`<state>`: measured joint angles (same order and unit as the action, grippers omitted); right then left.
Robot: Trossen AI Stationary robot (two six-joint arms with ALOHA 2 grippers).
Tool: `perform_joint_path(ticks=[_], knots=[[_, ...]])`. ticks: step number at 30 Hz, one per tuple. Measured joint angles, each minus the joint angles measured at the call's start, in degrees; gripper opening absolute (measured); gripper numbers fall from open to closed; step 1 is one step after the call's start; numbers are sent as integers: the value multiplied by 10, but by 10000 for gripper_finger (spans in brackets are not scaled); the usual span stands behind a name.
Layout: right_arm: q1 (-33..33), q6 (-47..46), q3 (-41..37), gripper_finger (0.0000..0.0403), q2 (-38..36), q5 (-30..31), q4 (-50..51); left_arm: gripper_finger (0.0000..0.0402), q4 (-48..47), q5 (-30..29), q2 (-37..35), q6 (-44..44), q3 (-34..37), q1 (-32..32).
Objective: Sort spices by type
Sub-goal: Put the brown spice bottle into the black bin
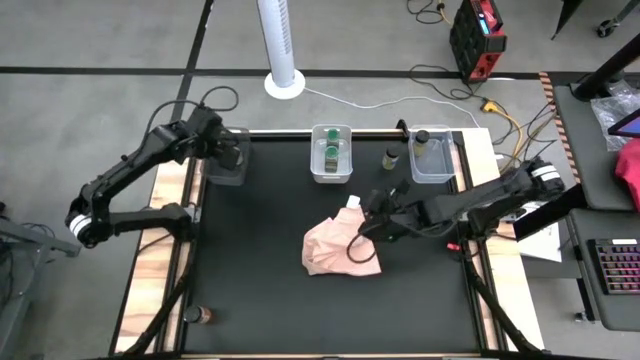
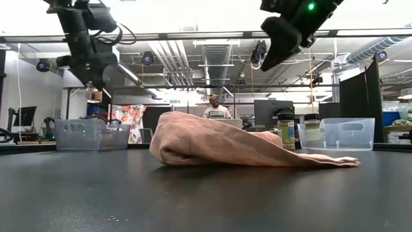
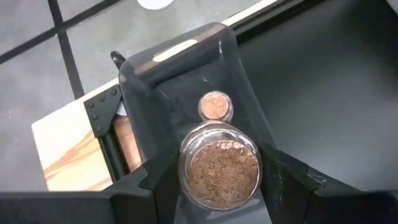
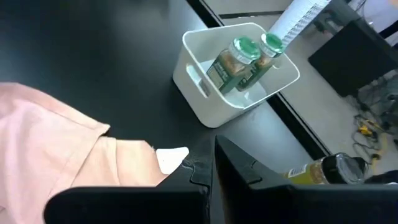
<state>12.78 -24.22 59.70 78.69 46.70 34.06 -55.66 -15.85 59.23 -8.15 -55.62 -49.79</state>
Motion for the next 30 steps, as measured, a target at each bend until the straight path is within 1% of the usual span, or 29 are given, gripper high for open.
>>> perform_joint_path(ticks=[4,8,12,17,20,30], knots=[[-4,12,-17,9,-40,-6,-5,164,7,35,-1,17,18,-27],[-4,14,-34,9,-61,-7,-23,164,28,48,0,24,25,-35],[-4,18,-47,9,-63,-7,-36,164,28,51,1,6,25,-35],[-4,18,-67,9,-62,-10,-62,164,31,51,1,-20,42,-35],[-4,18,-70,9,-62,-12,-66,164,51,64,2,-22,62,-35],[-4,18,-70,9,-62,-17,-70,164,133,64,6,-27,132,-35]])
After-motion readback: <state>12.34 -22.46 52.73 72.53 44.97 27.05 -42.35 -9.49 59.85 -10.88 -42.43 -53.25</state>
